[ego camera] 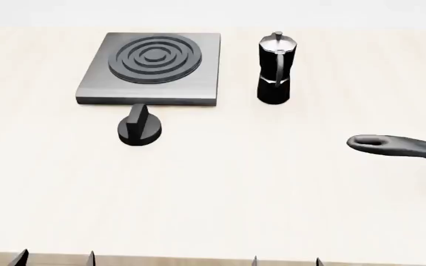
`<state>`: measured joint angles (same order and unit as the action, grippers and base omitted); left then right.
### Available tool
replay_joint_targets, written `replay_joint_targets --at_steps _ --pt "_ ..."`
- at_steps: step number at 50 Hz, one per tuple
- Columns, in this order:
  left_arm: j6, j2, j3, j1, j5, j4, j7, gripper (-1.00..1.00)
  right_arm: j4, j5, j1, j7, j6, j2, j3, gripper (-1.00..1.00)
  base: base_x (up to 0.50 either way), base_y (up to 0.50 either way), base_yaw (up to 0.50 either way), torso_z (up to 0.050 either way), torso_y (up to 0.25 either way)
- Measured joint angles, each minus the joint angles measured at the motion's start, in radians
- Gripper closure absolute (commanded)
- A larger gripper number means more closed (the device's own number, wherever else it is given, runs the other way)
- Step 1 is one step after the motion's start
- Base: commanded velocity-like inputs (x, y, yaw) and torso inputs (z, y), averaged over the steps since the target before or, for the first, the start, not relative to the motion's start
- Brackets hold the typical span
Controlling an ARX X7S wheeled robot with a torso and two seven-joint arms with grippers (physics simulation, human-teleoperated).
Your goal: Put the moka pot on the stove.
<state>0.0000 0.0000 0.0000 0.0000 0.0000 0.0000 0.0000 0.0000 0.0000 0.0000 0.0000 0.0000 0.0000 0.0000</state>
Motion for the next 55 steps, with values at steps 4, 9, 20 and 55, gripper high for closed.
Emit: replay_joint_targets --at_steps 4,9,20,55 --pt "-0.003 -0.008 0.007 0.006 -0.009 0.007 0.001 -1.0 0.011 0.007 -0.011 0.01 -0.012 0.007 -0.007 -1.0 0.0 0.0 0.0 0.0 0.0" --pt "0.003 -0.018 0.02 0.003 -0.018 0.003 -0.01 -1.0 0.008 0.012 -0.006 0.021 -0.012 0.02 -0.024 -1.0 0.0 0.0 0.0 0.0 0.0" --pt "0.01 -0.044 0.051 0.0 -0.035 -0.002 -0.032 -1.0 0.009 0.027 0.0 0.048 -0.021 0.044 -0.053 -1.0 0.0 0.0 0.0 0.0 0.0" --pt "0.198 -0.089 0.11 -0.011 -0.074 -0.072 -0.066 -1.0 0.062 0.069 0.01 0.089 -0.171 0.092 -0.115 -1.0 0.08 0.0 0.0 0.0 0.0"
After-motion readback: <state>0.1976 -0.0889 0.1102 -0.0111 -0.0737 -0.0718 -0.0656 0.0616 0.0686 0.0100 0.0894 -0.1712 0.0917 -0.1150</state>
